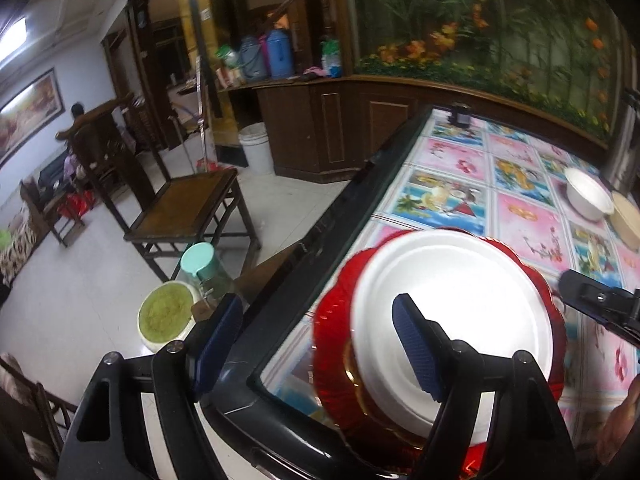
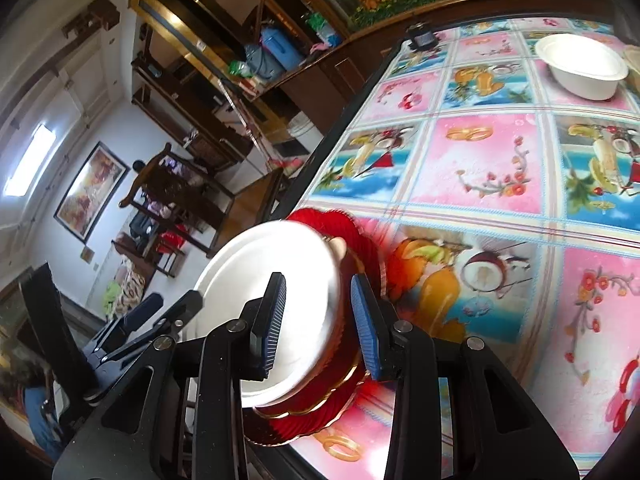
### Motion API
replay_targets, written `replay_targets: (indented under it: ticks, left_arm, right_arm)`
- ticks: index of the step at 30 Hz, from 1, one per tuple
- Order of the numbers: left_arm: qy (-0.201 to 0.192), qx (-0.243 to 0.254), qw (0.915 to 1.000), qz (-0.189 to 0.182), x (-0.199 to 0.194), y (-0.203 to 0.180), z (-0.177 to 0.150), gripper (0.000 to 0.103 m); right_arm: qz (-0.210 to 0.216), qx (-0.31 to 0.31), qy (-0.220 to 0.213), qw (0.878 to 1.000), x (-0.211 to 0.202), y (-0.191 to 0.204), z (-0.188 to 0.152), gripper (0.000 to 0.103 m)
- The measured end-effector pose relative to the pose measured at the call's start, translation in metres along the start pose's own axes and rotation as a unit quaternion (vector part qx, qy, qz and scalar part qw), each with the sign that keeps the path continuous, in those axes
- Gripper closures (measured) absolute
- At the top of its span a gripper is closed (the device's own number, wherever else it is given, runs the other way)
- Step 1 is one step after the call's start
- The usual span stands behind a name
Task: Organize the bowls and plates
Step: 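Lower the white bowl onto the beige bowl and open both grippers, then move both grippers away from the stack to the cream tab-handled bowl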
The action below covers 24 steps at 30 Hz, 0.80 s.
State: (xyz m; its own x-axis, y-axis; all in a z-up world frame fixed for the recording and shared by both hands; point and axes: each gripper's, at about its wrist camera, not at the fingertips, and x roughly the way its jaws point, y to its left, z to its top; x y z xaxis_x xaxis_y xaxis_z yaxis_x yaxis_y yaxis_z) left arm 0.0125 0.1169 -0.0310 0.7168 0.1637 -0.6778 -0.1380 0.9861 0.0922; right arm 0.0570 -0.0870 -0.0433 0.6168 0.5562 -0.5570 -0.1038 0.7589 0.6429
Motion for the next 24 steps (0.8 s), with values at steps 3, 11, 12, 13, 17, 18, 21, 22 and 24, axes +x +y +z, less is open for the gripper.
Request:
replay_targets:
  ticks: [3, 11, 12, 13, 17, 18, 21, 22, 24]
  left_arm:
    - [-0.003, -0.012, 0.9999, -0.006, -0.003, 0.0, 0.004, 0.026]
    - [-0.024, 0.03, 0.9984, -0.042, -0.022, -0.049, 0.017, 0.024]
    - [-0.025, 0.039, 0.9978, -0.047, -0.024, -0.059, 0.019, 0.024]
    - [-0.025, 0.052, 0.9967, -0.056, -0.026, -0.073, 0.02, 0.024]
    - [-0.016, 0.093, 0.9912, -0.092, -0.03, -0.12, 0.023, 0.024]
    - [-0.011, 0.101, 0.9897, -0.101, -0.029, -0.132, 0.024, 0.024]
    - [0.013, 0.114, 0.9851, -0.128, -0.023, -0.165, 0.029, 0.024]
    - [0.028, 0.114, 0.9834, -0.139, -0.018, -0.179, 0.032, 0.024]
    - [0.047, 0.113, 0.9808, -0.152, -0.012, -0.196, 0.035, 0.024]
  right_arm:
    - [-0.003, 0.018, -0.007, 1.0, -0.004, -0.011, 0.004, 0.069]
    - [-0.019, 0.044, -0.032, 0.998, -0.023, -0.048, 0.017, 0.069]
    - [-0.023, 0.048, -0.037, 0.998, -0.027, -0.055, 0.02, 0.069]
    - [-0.031, 0.053, -0.044, 0.997, -0.032, -0.065, 0.023, 0.069]
    - [-0.05, 0.086, -0.062, 0.993, -0.053, -0.105, 0.034, 0.069]
    - [-0.054, 0.093, -0.066, 0.992, -0.059, -0.114, 0.036, 0.069]
    - [-0.074, 0.11, -0.086, 0.987, -0.081, -0.145, 0.046, 0.069]
    - [-0.079, 0.117, -0.093, 0.986, -0.089, -0.155, 0.05, 0.069]
    - [-0.092, 0.132, -0.111, 0.981, -0.105, -0.177, 0.057, 0.069]
